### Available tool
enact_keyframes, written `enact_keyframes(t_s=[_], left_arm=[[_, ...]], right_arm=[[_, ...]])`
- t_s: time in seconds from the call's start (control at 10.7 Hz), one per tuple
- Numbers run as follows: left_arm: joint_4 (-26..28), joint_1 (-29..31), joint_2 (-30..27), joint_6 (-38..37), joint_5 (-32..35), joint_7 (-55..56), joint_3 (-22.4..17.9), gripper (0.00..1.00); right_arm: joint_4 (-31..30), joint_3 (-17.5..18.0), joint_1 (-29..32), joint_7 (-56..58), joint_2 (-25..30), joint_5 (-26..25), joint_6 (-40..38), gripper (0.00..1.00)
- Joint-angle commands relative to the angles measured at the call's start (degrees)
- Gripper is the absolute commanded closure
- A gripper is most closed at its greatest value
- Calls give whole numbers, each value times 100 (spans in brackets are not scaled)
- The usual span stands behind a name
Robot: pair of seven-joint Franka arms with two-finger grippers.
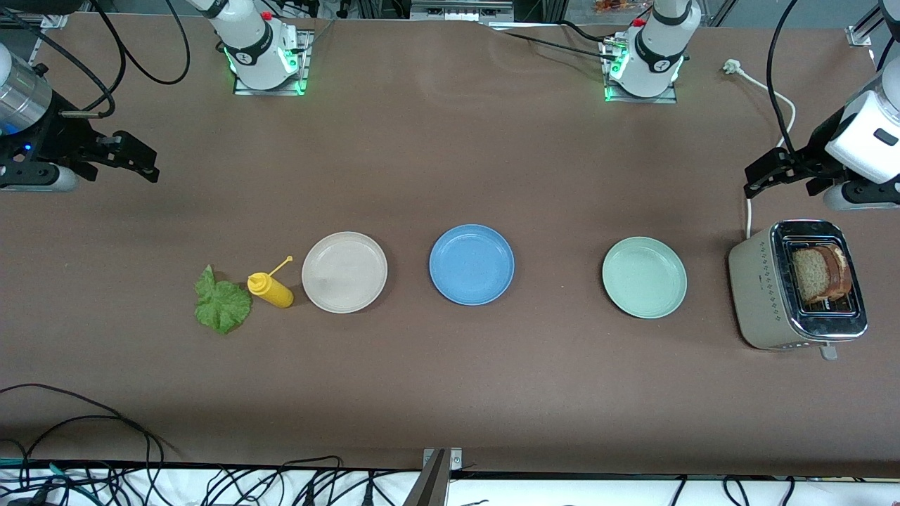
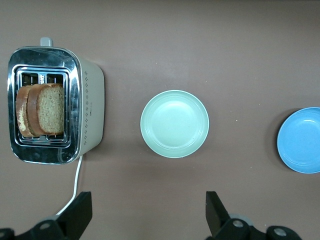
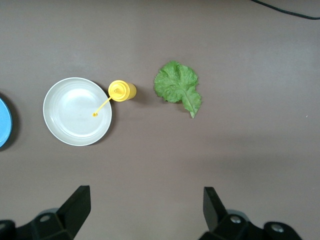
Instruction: Make sandwich in blue plate with both arms
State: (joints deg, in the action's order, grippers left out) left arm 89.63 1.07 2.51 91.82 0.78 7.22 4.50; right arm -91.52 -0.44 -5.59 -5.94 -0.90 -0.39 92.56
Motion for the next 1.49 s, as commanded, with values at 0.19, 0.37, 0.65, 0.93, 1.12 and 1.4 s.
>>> enact_keyframes(t_s=[0.19,0.37,0.65,0.93,1.12,1.4], left_arm=[[-138,131,30,-112,-16,-142,42,0],[-138,140,30,-94,-16,-142,33,0],[-138,140,30,-94,-25,-142,33,0],[-138,140,30,-94,-25,-142,42,0],[-138,140,30,-94,-25,-142,33,0],[-138,140,30,-111,-25,-142,42,0]], right_arm=[[-103,17,6,-74,134,-58,-80,0],[-111,26,6,-74,134,-58,-89,0],[-129,-35,15,5,125,-58,-185,0],[-112,-35,15,84,81,-67,-177,0],[-120,-27,15,84,72,-67,-177,0],[-129,-27,15,84,72,-67,-177,0]])
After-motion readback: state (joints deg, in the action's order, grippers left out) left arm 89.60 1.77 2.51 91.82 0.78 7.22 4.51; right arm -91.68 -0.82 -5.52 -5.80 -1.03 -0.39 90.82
